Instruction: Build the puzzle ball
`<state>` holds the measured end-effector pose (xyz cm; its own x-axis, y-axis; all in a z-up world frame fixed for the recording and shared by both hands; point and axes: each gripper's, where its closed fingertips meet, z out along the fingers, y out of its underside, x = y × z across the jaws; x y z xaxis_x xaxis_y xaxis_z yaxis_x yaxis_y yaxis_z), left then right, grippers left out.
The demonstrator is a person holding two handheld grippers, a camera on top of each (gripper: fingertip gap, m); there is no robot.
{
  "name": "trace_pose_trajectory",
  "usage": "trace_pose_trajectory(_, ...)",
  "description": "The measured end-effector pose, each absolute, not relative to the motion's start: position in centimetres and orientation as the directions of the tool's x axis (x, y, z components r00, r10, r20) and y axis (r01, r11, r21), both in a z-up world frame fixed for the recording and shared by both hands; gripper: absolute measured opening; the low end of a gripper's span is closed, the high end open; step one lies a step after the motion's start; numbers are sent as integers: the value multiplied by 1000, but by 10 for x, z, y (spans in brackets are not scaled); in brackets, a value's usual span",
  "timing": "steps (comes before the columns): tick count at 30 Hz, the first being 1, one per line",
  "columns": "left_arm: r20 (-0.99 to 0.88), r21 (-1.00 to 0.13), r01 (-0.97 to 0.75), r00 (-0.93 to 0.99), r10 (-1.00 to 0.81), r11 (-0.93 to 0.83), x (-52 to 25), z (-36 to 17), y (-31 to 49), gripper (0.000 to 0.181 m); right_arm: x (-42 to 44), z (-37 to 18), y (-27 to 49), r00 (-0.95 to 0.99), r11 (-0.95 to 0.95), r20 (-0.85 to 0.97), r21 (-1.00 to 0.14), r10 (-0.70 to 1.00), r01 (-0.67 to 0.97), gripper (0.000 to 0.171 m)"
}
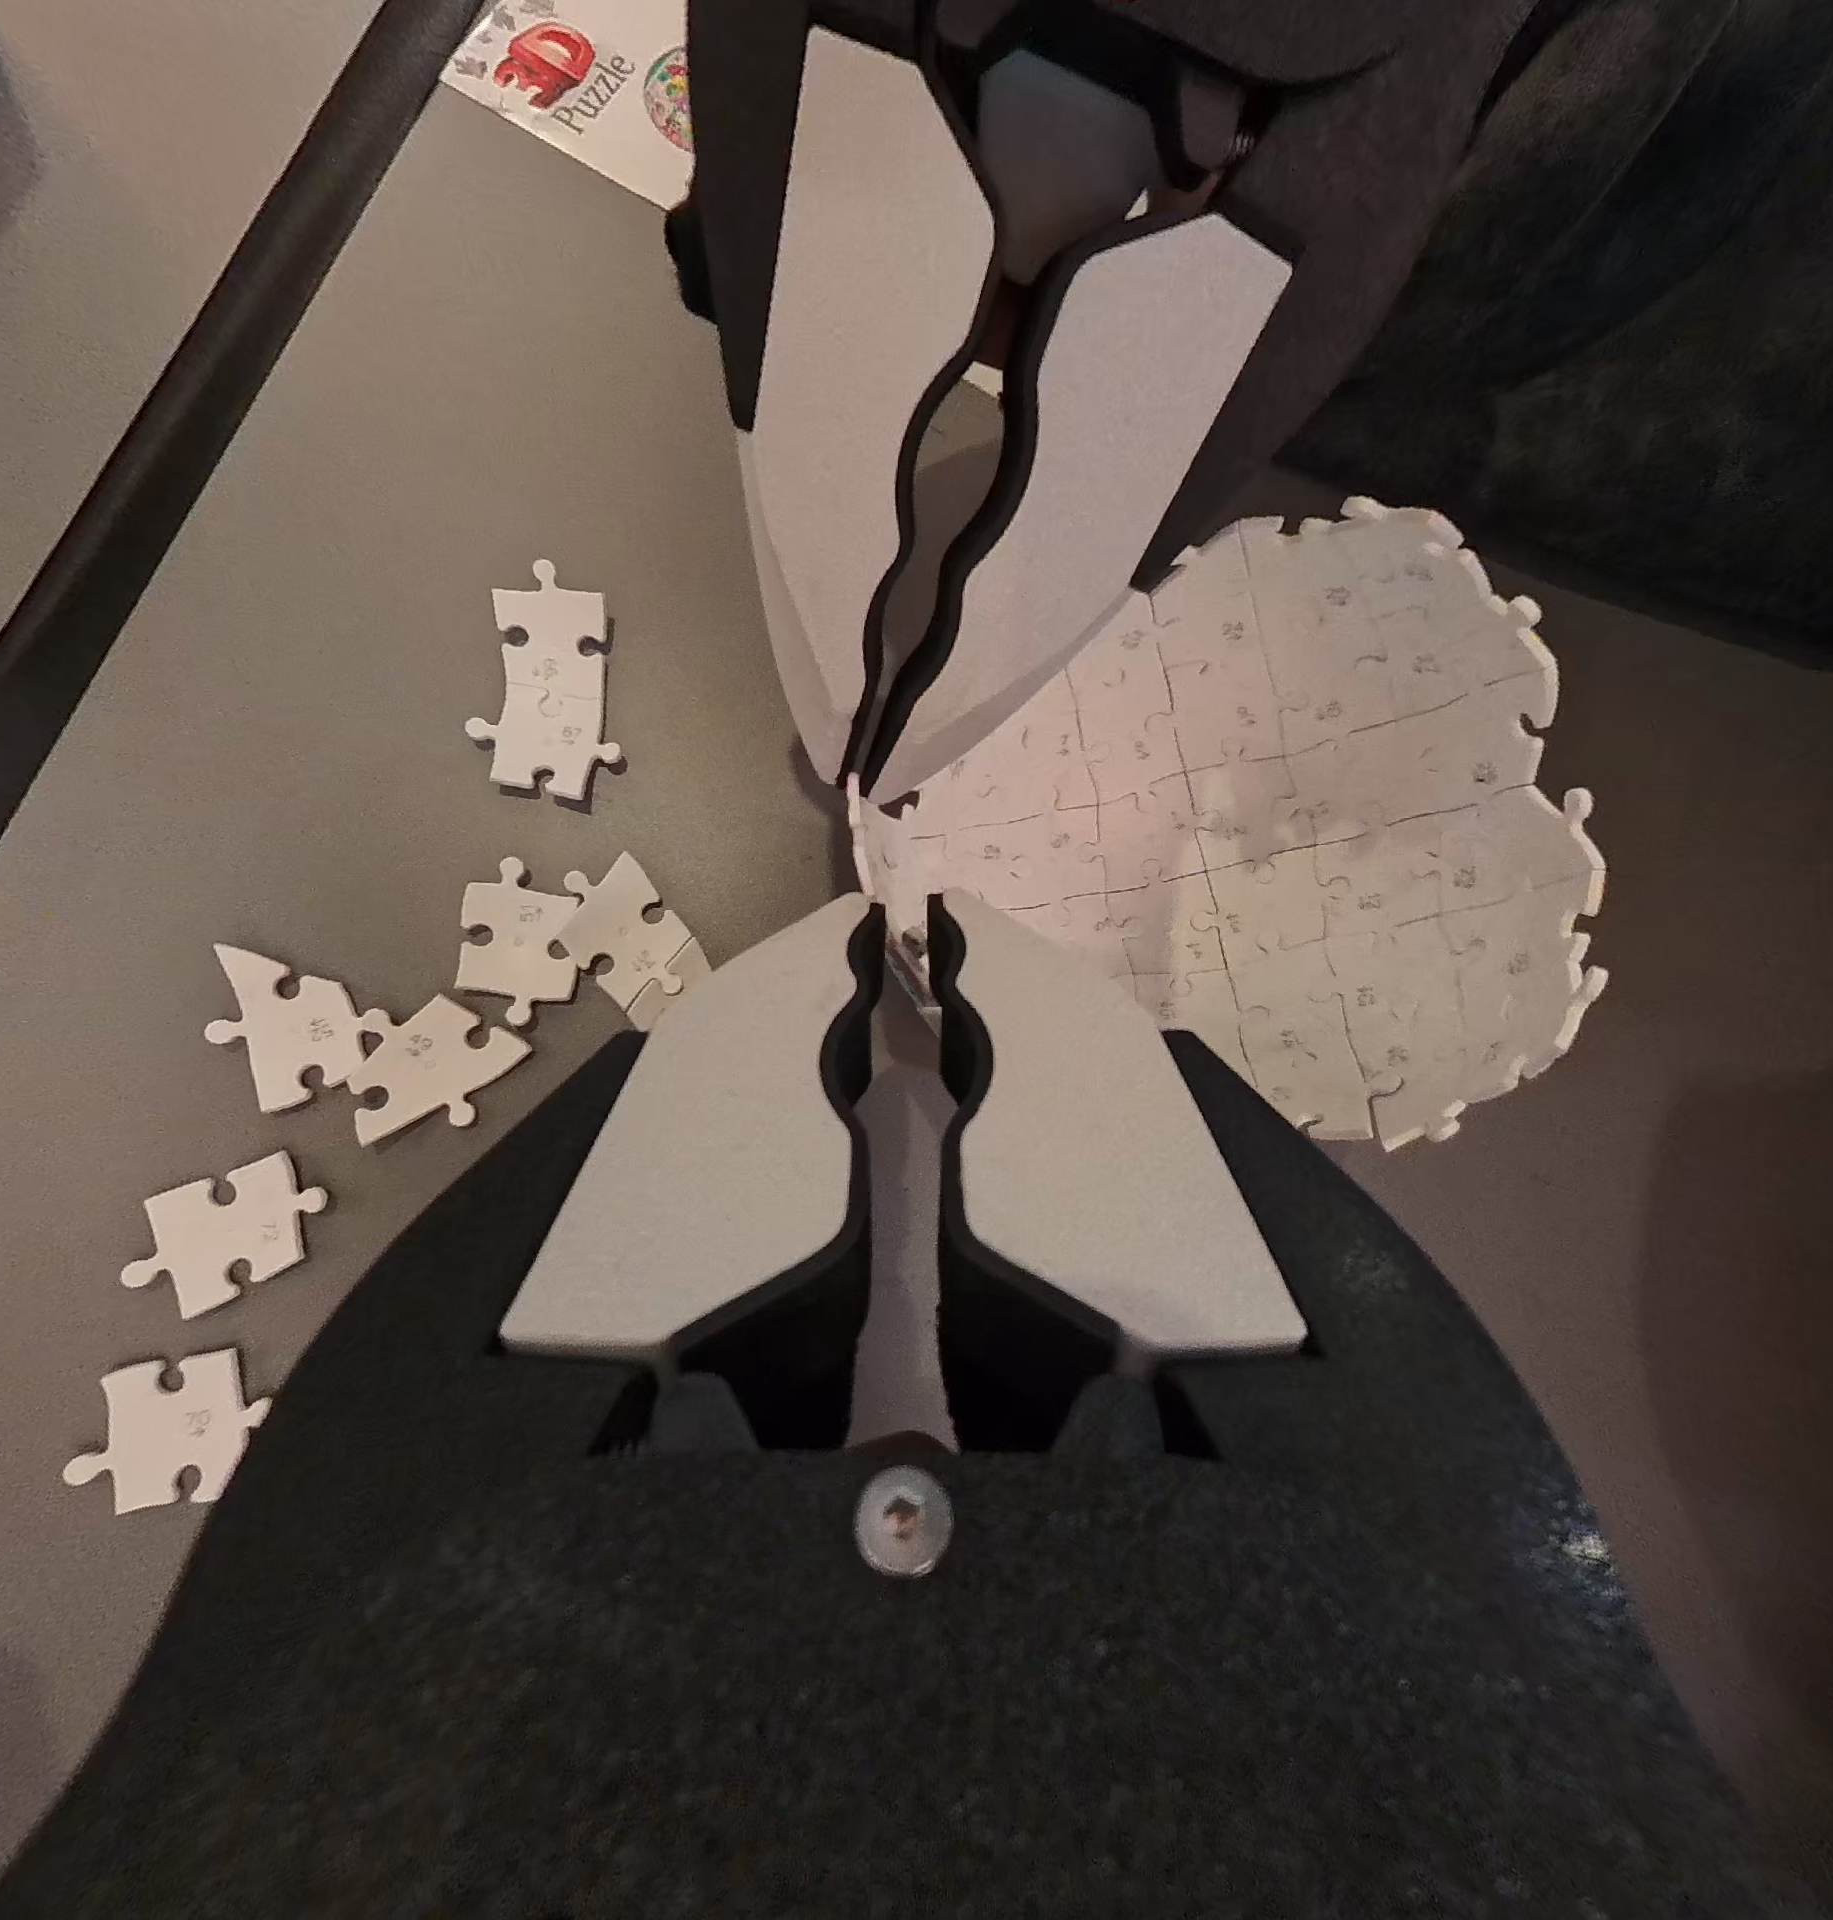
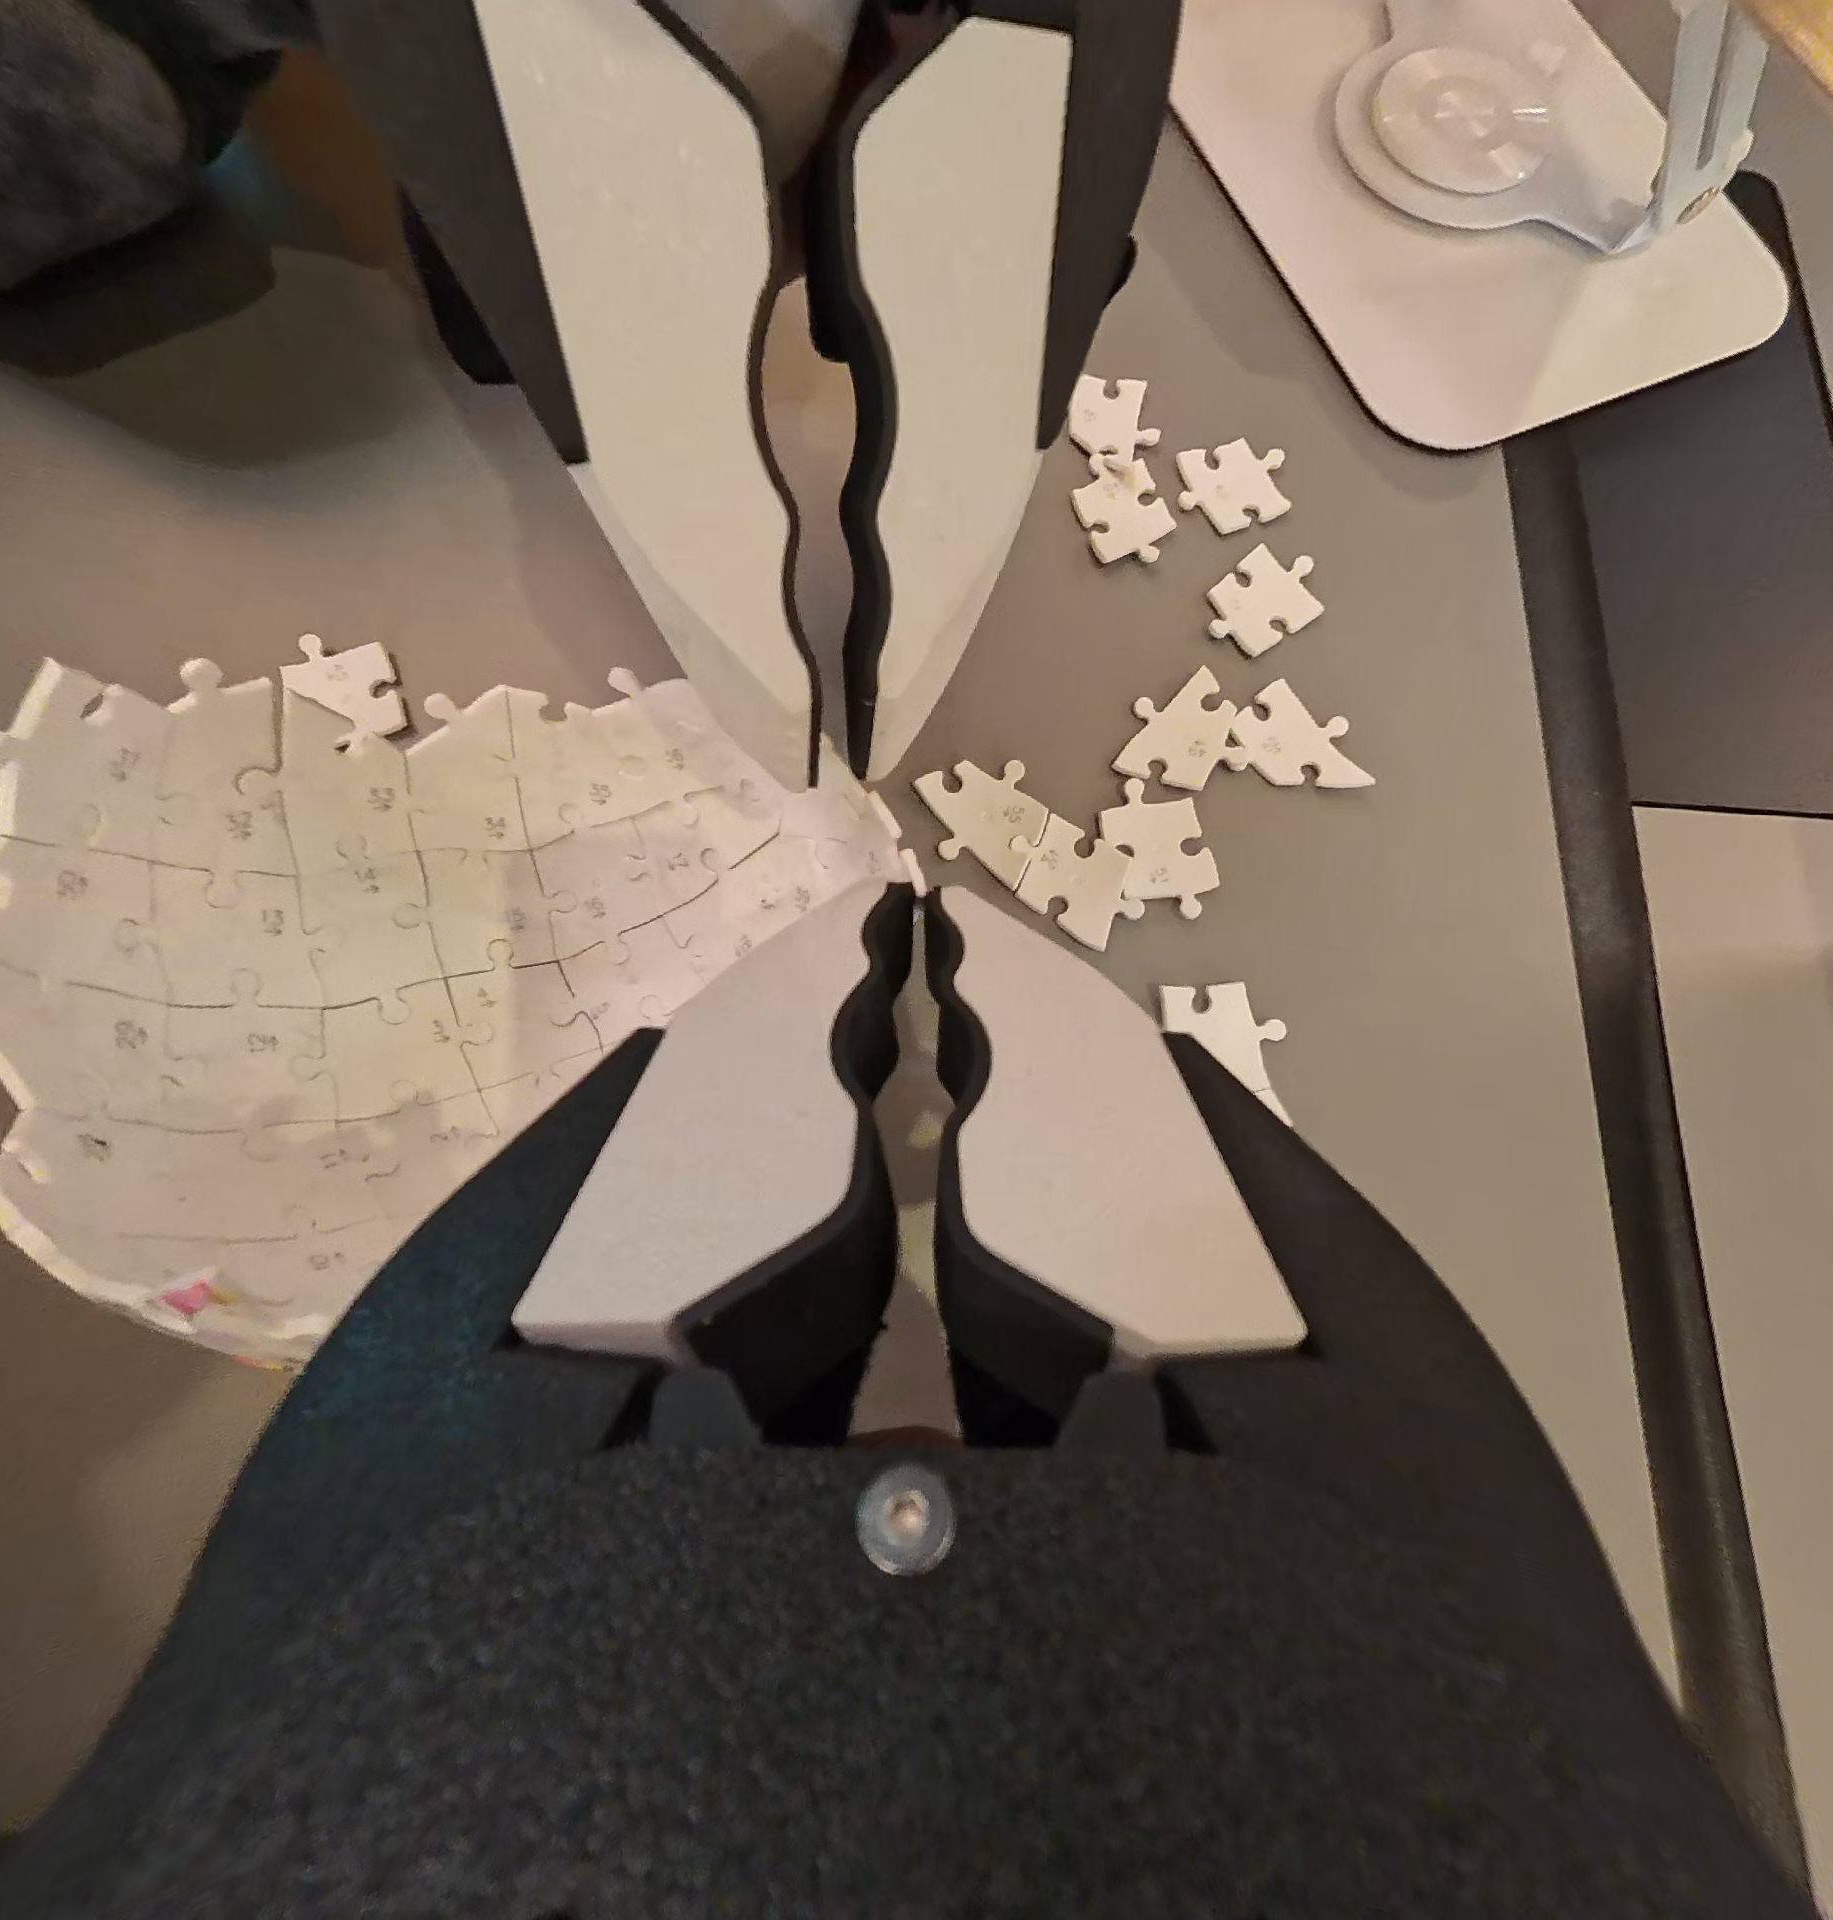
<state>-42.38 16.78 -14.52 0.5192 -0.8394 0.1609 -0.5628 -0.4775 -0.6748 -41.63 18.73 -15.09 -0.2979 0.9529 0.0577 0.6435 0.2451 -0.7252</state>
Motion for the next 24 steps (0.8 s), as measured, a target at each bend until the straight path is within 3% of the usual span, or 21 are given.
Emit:
trace_pose_trajectory(6, 207, -688, -533, 507, -837, -493, -421, -142, 166, 7, -418, -152, 185, -322, 295, 107, -725, 941, 622, 2)
trace_pose_trajectory(14, 220, -723, -466, 544, -810, -510, -431, -134, 177, 21, -420, -151, 184, -343, 337, 149, -730, 927, 595, 2)
trace_pose_trajectory(17, 291, -728, -387, 574, -765, -566, -447, -140, 189, 16, -420, -150, 184, -342, 332, 144, -733, 929, 593, 2)
trace_pose_trajectory(19, 342, -712, -363, 567, -749, -601, -453, -150, 190, 1, -421, -150, 184, -342, 333, 145, -733, 929, 593, 2)
trace_pose_trajectory(24, 295, -682, -457, 543, -787, -571, -447, -174, 185, 0, -421, -149, 186, -340, 340, 157, -736, 927, 585, 2)
